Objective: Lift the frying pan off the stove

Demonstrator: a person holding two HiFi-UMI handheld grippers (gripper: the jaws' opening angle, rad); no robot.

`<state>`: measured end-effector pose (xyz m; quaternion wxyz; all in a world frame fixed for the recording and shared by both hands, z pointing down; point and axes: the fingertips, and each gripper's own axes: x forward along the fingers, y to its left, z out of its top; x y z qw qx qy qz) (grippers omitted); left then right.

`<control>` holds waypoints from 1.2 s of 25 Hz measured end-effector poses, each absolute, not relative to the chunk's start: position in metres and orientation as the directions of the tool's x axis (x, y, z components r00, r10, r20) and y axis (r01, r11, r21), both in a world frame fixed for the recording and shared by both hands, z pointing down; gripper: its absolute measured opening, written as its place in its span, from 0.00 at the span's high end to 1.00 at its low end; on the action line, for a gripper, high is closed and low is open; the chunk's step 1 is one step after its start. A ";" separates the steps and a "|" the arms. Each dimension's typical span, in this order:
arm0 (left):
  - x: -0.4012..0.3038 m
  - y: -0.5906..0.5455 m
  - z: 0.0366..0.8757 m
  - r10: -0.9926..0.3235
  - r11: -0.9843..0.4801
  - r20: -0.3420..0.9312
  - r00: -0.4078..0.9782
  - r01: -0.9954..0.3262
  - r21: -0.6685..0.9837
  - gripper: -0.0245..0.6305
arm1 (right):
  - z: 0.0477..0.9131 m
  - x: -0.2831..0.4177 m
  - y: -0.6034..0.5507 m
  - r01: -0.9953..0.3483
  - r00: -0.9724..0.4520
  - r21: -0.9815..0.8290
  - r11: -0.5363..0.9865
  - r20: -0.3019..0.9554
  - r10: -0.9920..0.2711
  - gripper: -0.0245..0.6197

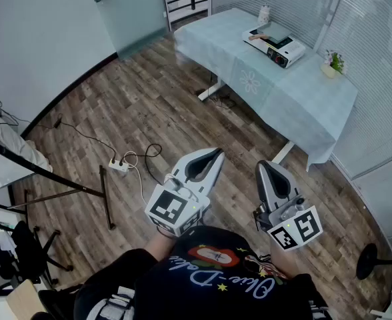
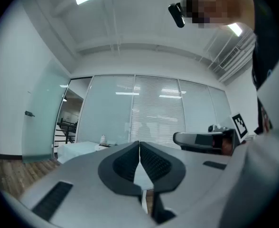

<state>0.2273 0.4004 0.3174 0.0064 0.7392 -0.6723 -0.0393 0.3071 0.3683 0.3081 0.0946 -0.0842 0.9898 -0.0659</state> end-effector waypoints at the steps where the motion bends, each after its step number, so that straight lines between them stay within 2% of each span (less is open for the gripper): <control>1: 0.226 0.399 0.317 -0.995 -0.095 -0.049 0.092 -0.994 0.060 0.95 | 0.308 0.305 0.367 -0.153 -0.968 -0.147 0.977 -0.176 -0.178 0.96; 11: 0.209 0.396 0.325 -0.995 -0.100 -0.030 0.099 -0.994 0.042 0.95 | 0.315 0.285 0.370 -0.145 -0.973 -0.123 0.982 -0.162 -0.164 0.96; 24: 0.162 0.385 0.333 -0.991 -0.131 -0.041 0.128 -0.987 0.098 0.95 | 0.324 0.249 0.352 -0.207 -0.962 -0.159 0.966 -0.147 -0.230 0.96; 30: 0.142 0.375 0.336 -0.982 -0.187 -0.050 0.183 -0.977 0.105 0.95 | 0.327 0.232 0.347 -0.256 -0.951 -0.172 0.951 -0.135 -0.280 0.96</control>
